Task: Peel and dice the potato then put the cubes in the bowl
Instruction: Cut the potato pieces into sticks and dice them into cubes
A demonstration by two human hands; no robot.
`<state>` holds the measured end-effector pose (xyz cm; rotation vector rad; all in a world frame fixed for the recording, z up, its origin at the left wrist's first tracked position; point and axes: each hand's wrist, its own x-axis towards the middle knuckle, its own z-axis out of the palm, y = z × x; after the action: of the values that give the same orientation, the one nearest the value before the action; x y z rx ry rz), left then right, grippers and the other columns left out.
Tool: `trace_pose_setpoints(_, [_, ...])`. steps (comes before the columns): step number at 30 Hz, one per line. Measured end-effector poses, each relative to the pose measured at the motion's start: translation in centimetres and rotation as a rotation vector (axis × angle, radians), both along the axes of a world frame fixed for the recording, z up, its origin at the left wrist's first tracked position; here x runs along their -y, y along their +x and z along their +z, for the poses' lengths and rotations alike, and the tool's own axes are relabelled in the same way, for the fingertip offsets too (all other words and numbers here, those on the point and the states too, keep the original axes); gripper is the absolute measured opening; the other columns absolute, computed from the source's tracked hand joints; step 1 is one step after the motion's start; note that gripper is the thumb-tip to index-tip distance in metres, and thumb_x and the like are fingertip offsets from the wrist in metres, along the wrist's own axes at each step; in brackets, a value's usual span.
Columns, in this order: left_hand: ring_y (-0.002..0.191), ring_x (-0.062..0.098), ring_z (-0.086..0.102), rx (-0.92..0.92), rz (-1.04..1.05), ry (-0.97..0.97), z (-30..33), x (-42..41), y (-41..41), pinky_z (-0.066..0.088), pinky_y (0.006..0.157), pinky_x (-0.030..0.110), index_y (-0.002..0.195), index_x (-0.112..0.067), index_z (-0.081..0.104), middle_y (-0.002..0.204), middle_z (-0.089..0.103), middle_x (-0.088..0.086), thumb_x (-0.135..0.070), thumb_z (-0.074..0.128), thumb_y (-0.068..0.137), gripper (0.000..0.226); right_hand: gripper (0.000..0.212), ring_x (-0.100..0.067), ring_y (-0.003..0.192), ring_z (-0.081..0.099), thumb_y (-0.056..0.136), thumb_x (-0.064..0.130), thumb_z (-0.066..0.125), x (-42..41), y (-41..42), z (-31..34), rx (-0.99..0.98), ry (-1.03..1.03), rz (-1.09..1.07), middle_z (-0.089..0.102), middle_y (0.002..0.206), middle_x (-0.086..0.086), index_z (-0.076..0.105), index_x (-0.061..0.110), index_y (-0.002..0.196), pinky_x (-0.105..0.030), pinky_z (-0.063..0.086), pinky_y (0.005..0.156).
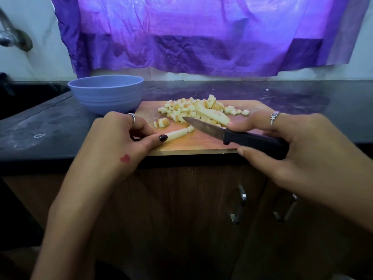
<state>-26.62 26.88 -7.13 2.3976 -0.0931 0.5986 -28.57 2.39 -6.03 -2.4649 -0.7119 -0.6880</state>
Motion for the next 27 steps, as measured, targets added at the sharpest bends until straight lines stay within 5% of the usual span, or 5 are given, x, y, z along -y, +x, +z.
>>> trace_pose_setpoints(8, [0.071, 0.0, 0.055, 0.005, 0.0, -0.02, -0.1, 0.1, 0.2, 0.034, 0.058, 0.014, 0.064, -0.033, 0.067, 0.071, 0.064, -0.014, -0.038, 0.074, 0.075, 0.013, 0.034, 0.001, 0.075, 0.057, 0.071, 0.045, 0.063, 0.0, -0.4, -0.1, -0.046, -0.019, -0.011, 0.058, 0.071, 0.026, 0.059, 0.05, 0.104, -0.024, 0.046, 0.069])
trace_pose_setpoints(11, [0.07, -0.002, 0.054, 0.024, -0.01, -0.025, -0.3, 0.1, 0.2, 0.033, 0.058, 0.014, 0.066, -0.034, 0.067, 0.07, 0.062, -0.019, -0.038, 0.073, 0.075, 0.011, 0.031, -0.005, 0.072, 0.059, 0.076, 0.052, 0.064, -0.1, -0.3, -0.1, -0.072, -0.021, 0.007, 0.062, 0.073, 0.02, 0.057, 0.052, 0.106, -0.032, 0.048, 0.058])
trace_pose_setpoints(21, [0.07, -0.005, 0.052, 0.034, 0.018, -0.003, -0.7, 0.0, 0.4, 0.033, 0.054, 0.007, 0.069, -0.033, 0.067, 0.074, 0.061, -0.017, -0.036, 0.071, 0.08, 0.012, 0.035, -0.002, 0.081, 0.058, 0.066, 0.043, 0.057, -1.6, 0.5, 0.5, -0.257, -0.01, 0.038, 0.064, 0.084, 0.012, 0.065, 0.046, 0.1, -0.02, 0.046, 0.068])
trace_pose_setpoints(27, [0.071, -0.002, 0.052, 0.019, 0.037, 0.01, -0.4, 0.3, 0.3, 0.03, 0.054, 0.009, 0.068, -0.033, 0.064, 0.075, 0.061, -0.015, -0.035, 0.07, 0.081, 0.014, 0.025, 0.013, 0.066, 0.049, 0.077, 0.032, 0.068, -1.7, 0.7, 1.6, -0.266, -0.077, 0.001, 0.054, 0.077, 0.018, 0.063, 0.043, 0.099, -0.012, 0.041, 0.06])
